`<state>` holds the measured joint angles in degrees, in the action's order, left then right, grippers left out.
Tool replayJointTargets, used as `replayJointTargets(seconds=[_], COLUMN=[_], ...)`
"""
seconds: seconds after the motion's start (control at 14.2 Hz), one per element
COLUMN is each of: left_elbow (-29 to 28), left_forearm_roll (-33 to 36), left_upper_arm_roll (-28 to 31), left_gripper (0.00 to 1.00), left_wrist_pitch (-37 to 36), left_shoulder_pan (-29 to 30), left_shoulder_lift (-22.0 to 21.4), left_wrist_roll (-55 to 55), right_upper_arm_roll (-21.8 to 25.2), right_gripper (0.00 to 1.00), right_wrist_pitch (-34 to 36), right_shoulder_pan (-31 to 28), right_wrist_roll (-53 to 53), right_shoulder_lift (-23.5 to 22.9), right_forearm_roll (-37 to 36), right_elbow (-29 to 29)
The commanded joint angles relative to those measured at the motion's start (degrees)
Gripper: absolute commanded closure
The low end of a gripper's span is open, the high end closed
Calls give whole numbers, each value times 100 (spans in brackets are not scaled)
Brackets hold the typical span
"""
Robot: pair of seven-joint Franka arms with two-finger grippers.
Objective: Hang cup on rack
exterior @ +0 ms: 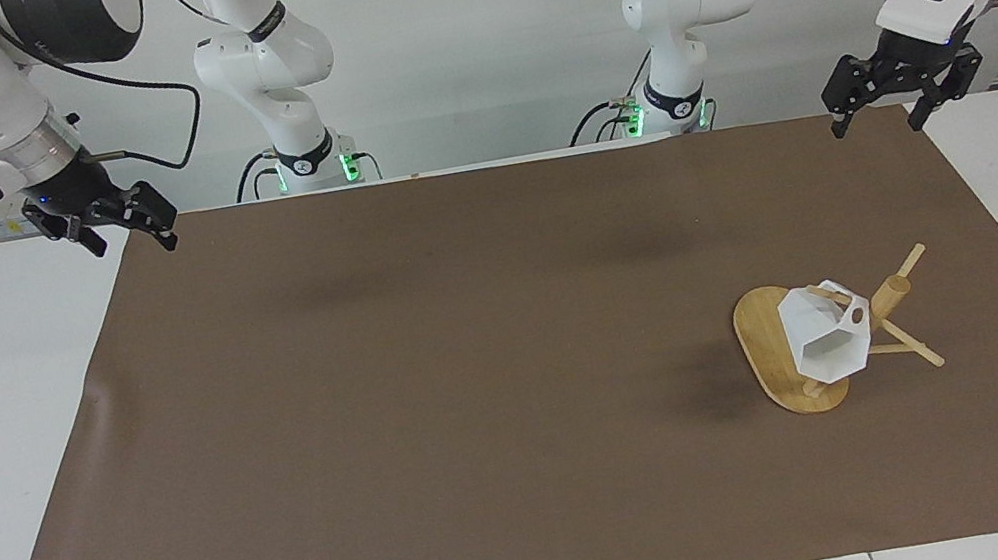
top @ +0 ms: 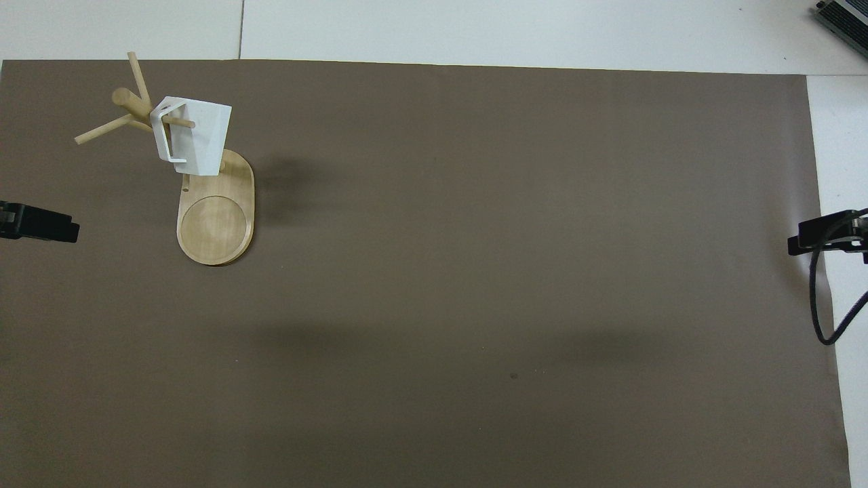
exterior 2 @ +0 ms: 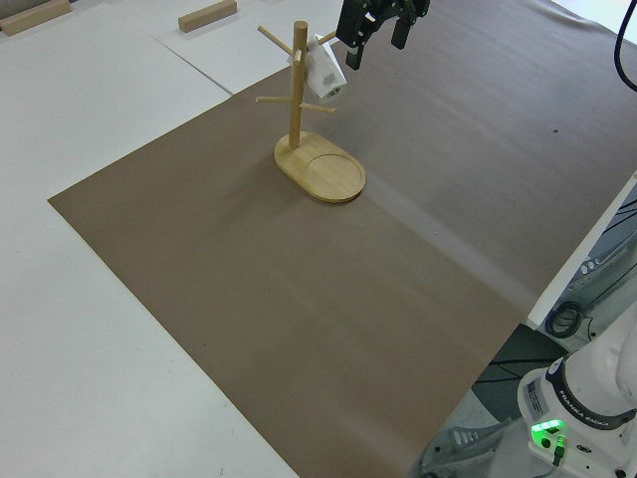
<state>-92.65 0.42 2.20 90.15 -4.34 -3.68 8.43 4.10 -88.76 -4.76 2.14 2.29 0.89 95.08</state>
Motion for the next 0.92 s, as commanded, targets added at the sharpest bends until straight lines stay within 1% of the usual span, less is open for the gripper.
replayJointTargets(seconds=[0.0,0.21,0.49,0.71,0.85], left_elbow=[598,686,1108,1056,828], left_forearm_roll=[107,37,28,37,54], left_upper_arm_roll=[193,465,440,439,422], left_gripper=[0,0,0,0,0], left_wrist_pitch=[-462,-533,-779,-726,-779], left_shoulder_pan=[-312,-479,-375,-392,-444], left_shoulder_lift=[376,464,631,422,219], left_wrist_roll=[-52,-43,-43,35,385], right_upper_arm_roll=[-14,-5,-41,-41,-41], right_gripper=[0,0,0,0,0], right_wrist_pitch=[158,140,26,17,17], right_shoulder_pan=[-60,-43,-25,-7,-7], right_wrist_roll=[252,226,190,173,129], right_shoulder_lift=[123,123,141,141,141], right_forearm_roll=[51,51,-1,-1,-1], right_elbow=[46,46,46,46,46])
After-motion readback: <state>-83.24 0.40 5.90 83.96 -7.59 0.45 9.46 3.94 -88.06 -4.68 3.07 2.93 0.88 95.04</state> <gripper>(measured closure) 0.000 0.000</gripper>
